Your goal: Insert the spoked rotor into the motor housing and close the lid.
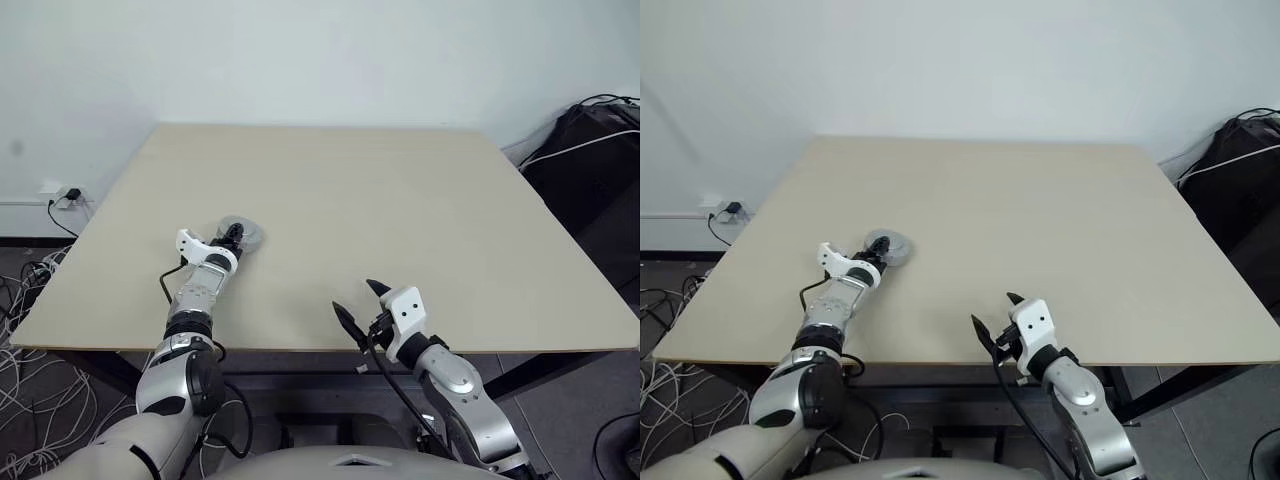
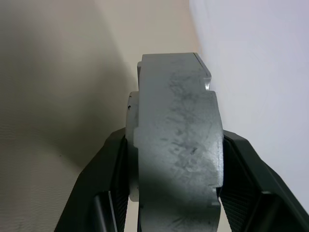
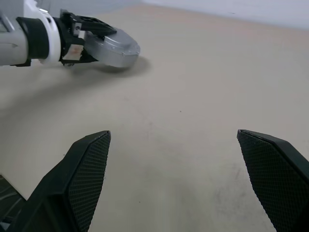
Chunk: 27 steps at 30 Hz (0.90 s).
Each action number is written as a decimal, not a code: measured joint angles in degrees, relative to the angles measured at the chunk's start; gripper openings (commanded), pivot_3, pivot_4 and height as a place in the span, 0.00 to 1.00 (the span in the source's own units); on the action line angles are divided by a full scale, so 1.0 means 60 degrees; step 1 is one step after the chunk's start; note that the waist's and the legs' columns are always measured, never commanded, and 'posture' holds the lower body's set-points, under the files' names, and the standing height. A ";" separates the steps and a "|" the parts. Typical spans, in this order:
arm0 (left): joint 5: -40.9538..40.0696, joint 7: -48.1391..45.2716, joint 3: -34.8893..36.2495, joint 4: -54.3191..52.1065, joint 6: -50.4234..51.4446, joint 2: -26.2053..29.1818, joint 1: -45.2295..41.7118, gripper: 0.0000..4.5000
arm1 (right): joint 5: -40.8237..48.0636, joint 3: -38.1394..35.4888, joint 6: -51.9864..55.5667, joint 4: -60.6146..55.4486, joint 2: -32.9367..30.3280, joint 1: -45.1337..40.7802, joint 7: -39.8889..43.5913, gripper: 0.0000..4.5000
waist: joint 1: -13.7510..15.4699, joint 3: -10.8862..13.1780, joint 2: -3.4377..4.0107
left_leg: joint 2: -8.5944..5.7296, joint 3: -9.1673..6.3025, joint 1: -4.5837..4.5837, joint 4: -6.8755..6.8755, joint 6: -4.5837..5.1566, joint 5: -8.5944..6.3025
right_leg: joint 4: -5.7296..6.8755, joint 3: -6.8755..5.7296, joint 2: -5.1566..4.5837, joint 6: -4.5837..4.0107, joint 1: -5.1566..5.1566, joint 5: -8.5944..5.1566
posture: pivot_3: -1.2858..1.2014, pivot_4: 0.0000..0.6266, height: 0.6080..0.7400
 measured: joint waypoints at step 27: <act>0.0352 -0.0310 -0.1253 -0.5414 0.3086 0.0151 0.3794 0.99 | -0.0337 -0.0016 0.0657 0.0194 0.0230 0.0010 0.0200 1.00 | -0.0211 -0.0009 0.0017 | 0.0021 0.0001 0.0163 -0.0018 -0.0001 -0.0005 | 0.0008 0.0016 -0.0042 -0.0053 0.0113 -0.0015 | 0.52 0.00 1.00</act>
